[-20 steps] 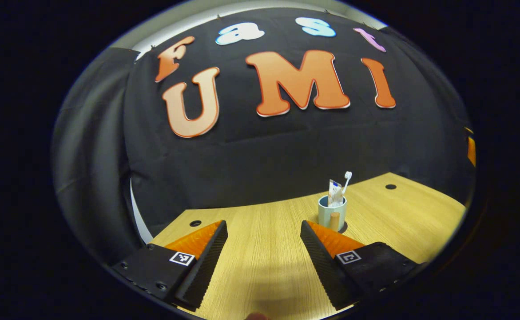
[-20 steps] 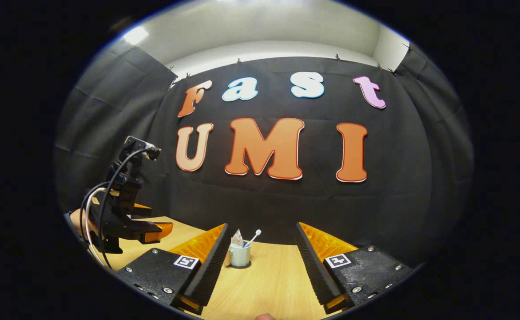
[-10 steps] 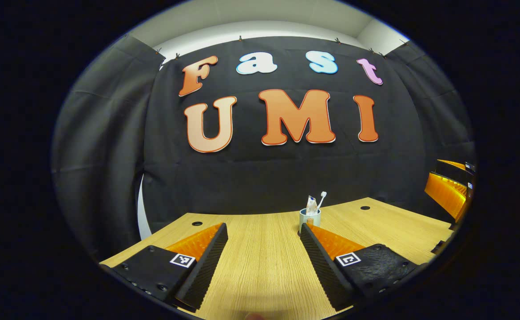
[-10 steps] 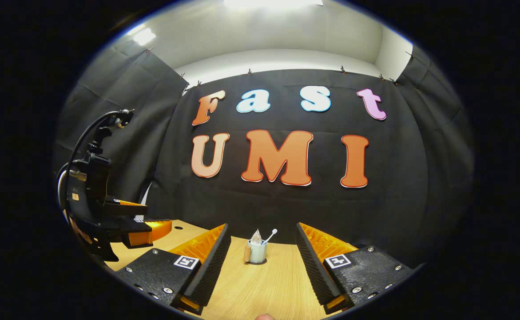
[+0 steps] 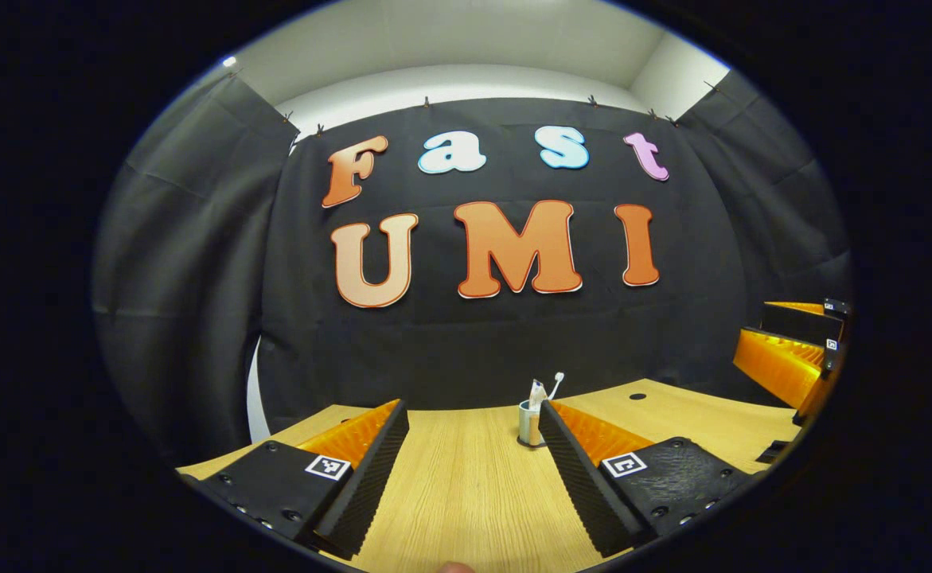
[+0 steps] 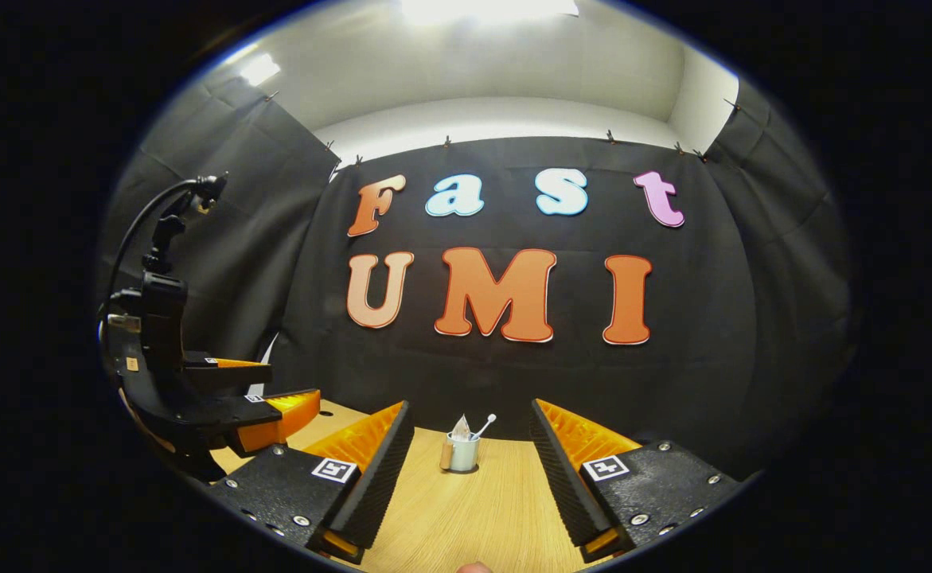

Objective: Put the toothbrush and toothpaste on the desktop into the cup, then pick up the cup and place it on the coaster on the desktop.

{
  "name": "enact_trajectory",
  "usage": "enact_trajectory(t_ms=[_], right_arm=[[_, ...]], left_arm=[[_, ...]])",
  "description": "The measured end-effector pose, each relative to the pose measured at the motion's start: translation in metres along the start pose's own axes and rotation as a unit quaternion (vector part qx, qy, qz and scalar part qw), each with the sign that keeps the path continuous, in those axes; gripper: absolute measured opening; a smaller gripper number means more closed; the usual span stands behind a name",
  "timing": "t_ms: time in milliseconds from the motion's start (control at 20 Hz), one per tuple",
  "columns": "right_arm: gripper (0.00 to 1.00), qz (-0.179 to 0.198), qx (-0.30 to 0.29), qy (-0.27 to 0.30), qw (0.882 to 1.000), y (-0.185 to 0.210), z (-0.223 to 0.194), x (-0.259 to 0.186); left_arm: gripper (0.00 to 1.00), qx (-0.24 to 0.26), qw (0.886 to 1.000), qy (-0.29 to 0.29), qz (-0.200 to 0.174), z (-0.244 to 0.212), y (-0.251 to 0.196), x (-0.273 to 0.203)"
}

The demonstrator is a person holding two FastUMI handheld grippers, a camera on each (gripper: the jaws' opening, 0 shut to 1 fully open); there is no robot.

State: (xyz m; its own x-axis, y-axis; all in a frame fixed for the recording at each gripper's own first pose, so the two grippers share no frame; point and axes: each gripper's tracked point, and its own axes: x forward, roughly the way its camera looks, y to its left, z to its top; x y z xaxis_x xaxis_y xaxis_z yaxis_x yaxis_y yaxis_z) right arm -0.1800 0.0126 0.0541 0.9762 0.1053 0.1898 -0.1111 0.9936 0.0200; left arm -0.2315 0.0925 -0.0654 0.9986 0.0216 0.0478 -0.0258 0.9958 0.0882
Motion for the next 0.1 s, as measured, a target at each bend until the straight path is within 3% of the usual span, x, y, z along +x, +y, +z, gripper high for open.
enact_trajectory(t_ms=[100], right_arm=[[0.88,-0.001,0.004,0.006,1.0,-0.0022,-0.0086,-0.0014]], left_arm=[[0.99,-0.012,1.0,0.006,0.002,-0.0101,0.0016,-0.0022]])
